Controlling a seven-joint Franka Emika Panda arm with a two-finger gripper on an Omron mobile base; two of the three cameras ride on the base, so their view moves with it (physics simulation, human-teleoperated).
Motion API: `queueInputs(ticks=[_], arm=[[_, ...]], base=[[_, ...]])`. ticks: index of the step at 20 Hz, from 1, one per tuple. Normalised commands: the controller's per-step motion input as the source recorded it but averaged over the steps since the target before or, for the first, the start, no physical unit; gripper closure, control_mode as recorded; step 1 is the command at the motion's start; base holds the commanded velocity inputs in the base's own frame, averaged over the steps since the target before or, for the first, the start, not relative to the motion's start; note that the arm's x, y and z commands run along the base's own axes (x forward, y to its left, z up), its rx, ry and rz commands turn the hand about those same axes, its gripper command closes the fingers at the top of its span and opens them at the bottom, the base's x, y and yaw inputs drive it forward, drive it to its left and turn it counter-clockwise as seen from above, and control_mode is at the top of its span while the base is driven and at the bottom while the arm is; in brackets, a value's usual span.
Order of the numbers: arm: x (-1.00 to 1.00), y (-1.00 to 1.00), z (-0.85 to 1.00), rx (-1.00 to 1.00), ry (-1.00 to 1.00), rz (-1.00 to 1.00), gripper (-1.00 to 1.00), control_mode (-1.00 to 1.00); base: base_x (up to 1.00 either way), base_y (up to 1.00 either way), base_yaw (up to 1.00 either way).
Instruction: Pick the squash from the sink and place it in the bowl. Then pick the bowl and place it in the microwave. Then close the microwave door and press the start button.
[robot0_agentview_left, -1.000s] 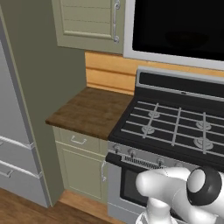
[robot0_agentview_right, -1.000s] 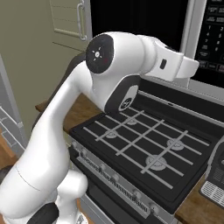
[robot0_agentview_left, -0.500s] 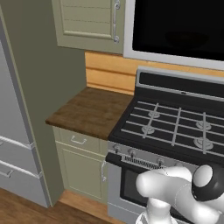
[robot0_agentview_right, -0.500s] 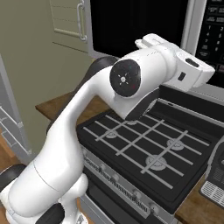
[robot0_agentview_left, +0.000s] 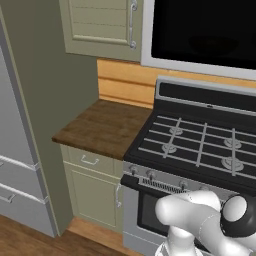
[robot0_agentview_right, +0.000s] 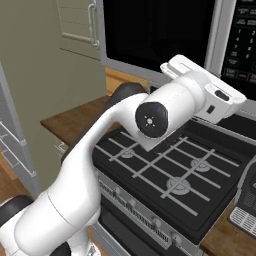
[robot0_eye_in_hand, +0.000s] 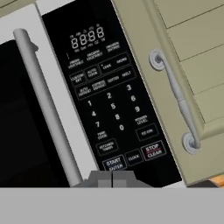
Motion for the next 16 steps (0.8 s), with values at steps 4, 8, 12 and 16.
queueInputs(ticks=[4,8,12,16], arm=[[0.00,-0.04,-0.16,0.00,0.00,0.00,1.00,-1.00],[0.01,0.05,-0.16,0.00,0.00,0.00,1.00,-1.00],[0.04,0.10,-0.14,0.00,0.00,0.00,1.00,-1.00],[0.27,0.01,-0.09,0.00,0.00,0.00,1.00,-1.00]], base=[[0.00,0.00,0.00],[0.00,0.00,0.00],[0.00,0.00,0.00],[0.00,0.00,0.00]])
